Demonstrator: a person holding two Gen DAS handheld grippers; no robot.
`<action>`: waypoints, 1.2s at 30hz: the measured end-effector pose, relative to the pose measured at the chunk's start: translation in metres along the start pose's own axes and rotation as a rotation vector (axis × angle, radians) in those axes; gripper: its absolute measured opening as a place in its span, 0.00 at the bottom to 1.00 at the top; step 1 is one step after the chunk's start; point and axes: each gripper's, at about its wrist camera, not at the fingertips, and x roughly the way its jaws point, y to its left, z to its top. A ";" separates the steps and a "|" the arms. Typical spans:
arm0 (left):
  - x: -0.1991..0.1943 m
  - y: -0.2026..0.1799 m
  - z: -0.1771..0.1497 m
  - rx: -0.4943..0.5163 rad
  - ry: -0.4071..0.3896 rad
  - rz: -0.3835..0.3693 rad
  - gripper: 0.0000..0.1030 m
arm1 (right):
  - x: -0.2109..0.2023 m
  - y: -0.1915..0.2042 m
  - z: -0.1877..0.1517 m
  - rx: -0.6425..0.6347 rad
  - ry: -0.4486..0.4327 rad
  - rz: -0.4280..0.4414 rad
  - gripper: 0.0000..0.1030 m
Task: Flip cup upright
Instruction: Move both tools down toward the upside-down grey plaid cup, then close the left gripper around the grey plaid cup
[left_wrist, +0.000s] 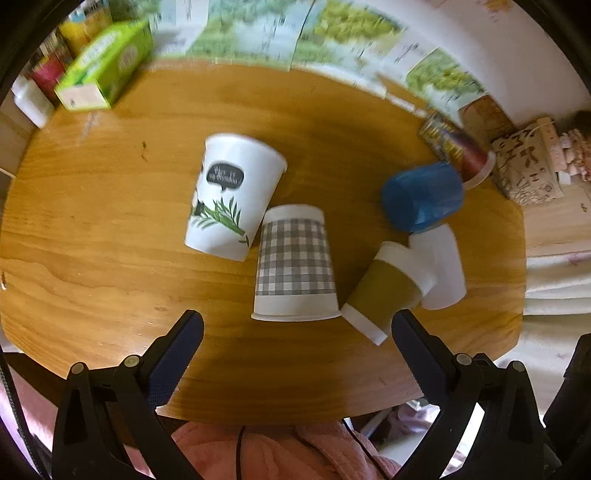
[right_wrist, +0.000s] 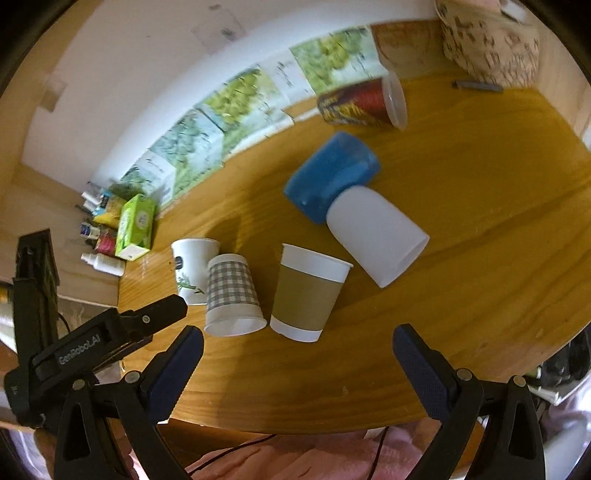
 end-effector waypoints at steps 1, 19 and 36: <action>0.006 0.001 0.002 -0.004 0.022 0.002 0.98 | 0.004 -0.001 0.000 0.011 0.009 -0.001 1.00; 0.058 0.004 0.026 0.012 0.168 0.051 0.95 | 0.033 -0.018 0.004 0.117 0.107 -0.044 1.00; 0.066 0.016 0.035 0.020 0.210 0.027 0.70 | 0.026 -0.023 -0.001 0.137 0.101 -0.049 1.00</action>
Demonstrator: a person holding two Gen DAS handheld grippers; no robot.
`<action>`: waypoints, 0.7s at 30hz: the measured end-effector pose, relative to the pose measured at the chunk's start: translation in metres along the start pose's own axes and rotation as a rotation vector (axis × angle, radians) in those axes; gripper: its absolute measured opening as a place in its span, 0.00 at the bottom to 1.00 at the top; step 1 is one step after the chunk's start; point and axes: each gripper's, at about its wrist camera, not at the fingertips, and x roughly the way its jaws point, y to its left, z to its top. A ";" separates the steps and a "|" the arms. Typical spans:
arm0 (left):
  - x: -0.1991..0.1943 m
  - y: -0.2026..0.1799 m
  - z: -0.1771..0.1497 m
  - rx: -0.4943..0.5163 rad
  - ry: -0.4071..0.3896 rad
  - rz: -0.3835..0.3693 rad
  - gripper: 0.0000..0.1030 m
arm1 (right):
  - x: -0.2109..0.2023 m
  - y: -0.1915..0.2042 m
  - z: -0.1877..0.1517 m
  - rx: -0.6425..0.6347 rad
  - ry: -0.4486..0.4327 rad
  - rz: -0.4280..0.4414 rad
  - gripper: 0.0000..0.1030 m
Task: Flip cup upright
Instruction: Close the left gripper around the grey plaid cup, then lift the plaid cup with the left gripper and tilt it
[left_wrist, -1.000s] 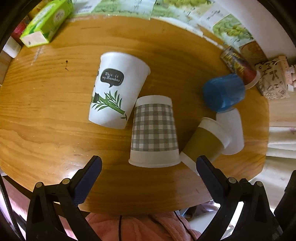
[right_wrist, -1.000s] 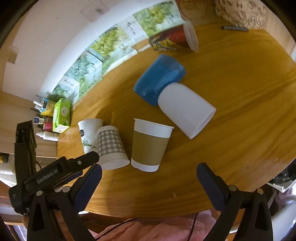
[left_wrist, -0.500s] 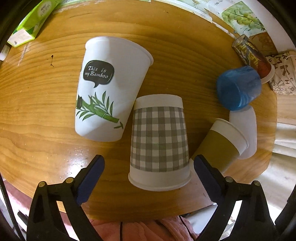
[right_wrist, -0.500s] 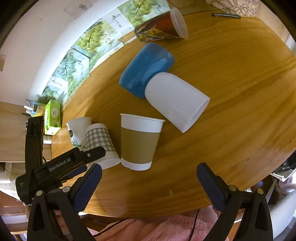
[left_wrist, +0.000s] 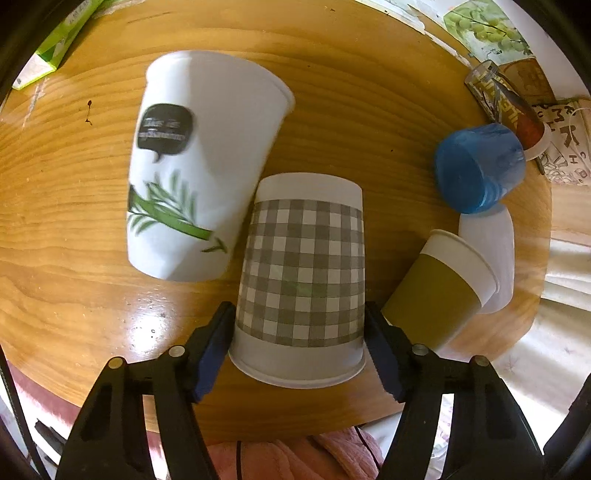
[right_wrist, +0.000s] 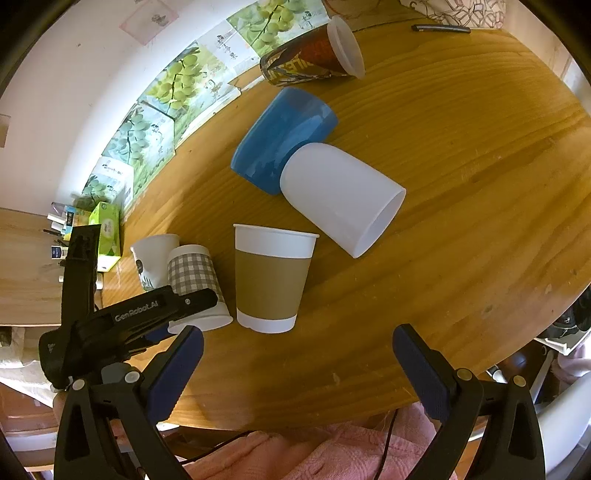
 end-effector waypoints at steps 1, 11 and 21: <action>-0.001 0.001 0.000 0.005 -0.004 0.000 0.70 | -0.001 0.000 -0.001 -0.003 -0.001 -0.001 1.00; -0.012 -0.024 -0.020 0.073 -0.064 0.032 0.67 | -0.008 -0.003 -0.011 -0.027 -0.013 0.010 0.99; -0.036 -0.038 -0.036 0.196 -0.130 0.053 0.67 | -0.021 -0.014 -0.019 -0.055 -0.027 0.046 0.99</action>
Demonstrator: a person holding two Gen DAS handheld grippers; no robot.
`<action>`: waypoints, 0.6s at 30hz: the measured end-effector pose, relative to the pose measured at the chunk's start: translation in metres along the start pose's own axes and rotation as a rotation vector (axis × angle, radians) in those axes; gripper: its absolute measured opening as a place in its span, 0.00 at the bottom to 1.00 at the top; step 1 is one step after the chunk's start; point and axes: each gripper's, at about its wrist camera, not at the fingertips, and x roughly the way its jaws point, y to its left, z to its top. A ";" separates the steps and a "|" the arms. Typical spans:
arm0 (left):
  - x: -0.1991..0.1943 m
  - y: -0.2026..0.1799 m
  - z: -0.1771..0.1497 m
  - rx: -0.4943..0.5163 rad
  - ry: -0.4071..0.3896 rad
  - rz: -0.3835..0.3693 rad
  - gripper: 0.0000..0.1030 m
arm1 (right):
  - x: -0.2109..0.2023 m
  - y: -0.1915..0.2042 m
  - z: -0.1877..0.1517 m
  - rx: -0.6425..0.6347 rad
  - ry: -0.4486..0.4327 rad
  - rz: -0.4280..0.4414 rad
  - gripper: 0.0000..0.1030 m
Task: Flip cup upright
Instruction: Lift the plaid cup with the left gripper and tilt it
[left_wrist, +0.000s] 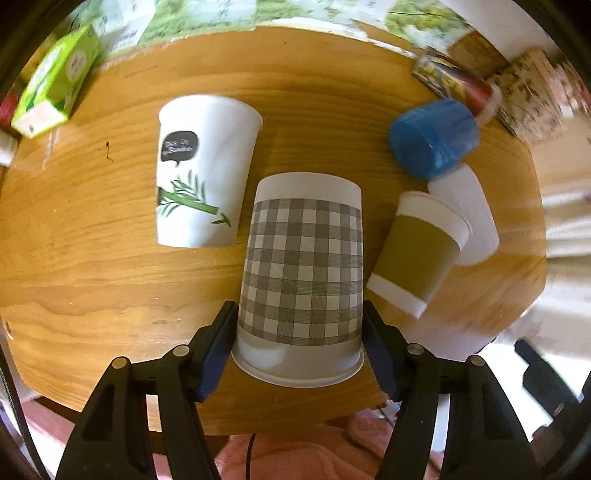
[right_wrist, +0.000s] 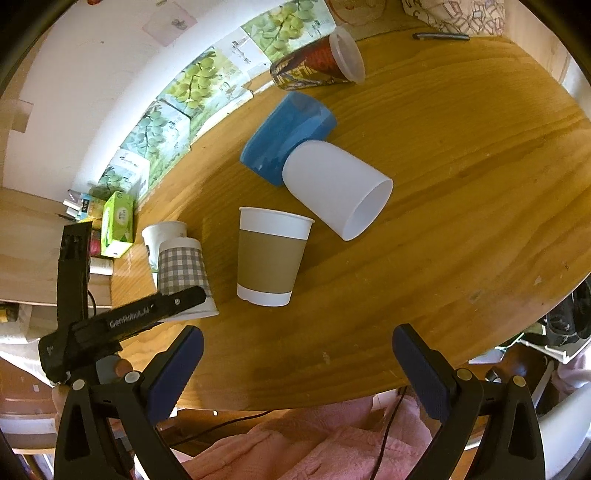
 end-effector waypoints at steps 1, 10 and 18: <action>0.002 -0.005 -0.004 0.027 -0.009 0.009 0.67 | -0.002 0.000 -0.001 -0.004 -0.004 0.004 0.99; -0.014 -0.045 -0.029 0.326 -0.068 0.082 0.67 | -0.025 -0.010 -0.003 -0.045 -0.040 0.097 0.99; -0.023 -0.086 -0.056 0.717 -0.097 0.177 0.67 | -0.037 -0.021 -0.013 -0.125 -0.069 0.087 0.97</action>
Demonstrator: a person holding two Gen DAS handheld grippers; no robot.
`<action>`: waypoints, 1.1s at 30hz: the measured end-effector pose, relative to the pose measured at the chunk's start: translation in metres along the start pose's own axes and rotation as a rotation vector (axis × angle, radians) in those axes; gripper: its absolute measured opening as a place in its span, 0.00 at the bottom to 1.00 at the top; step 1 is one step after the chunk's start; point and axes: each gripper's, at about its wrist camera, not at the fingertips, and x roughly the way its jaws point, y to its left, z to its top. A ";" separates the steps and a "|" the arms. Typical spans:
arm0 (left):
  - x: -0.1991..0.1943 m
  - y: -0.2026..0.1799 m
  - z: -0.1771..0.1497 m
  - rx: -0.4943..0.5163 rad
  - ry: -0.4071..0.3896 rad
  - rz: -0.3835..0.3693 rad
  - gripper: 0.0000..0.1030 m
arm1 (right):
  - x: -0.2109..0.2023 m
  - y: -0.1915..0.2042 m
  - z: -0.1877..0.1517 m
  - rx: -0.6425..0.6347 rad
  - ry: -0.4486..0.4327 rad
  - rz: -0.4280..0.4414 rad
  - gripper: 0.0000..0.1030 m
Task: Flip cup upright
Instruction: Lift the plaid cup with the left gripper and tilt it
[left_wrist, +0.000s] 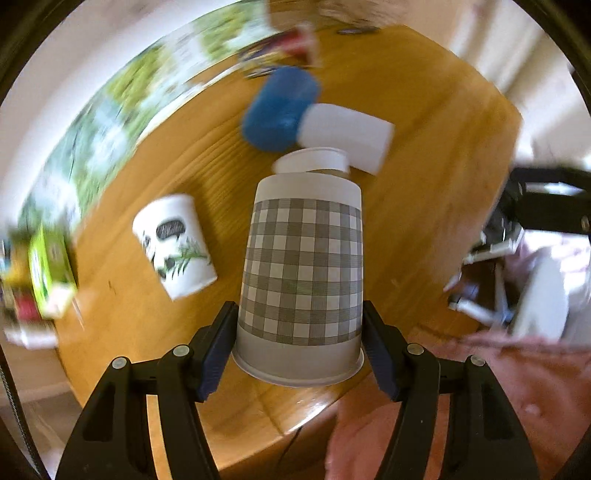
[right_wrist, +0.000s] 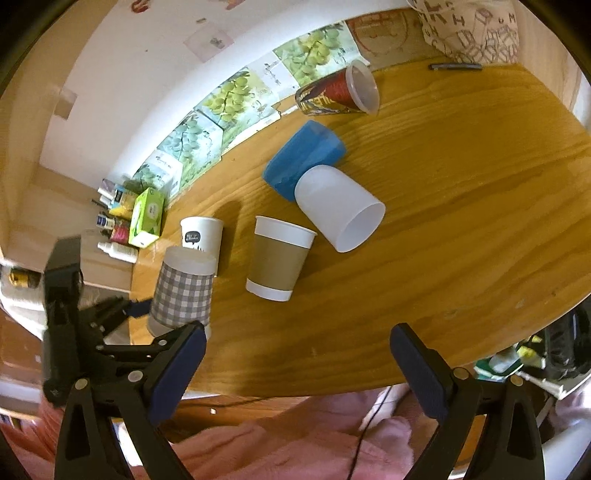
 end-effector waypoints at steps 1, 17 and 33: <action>-0.002 -0.005 0.001 0.052 -0.003 0.007 0.67 | -0.003 -0.002 -0.003 -0.015 -0.004 -0.002 0.97; 0.009 -0.088 0.003 0.867 -0.113 0.137 0.67 | -0.026 -0.011 -0.053 -0.296 -0.083 -0.119 0.97; 0.040 -0.132 -0.010 1.503 -0.179 0.166 0.67 | -0.002 -0.033 -0.092 -0.256 -0.042 -0.191 0.97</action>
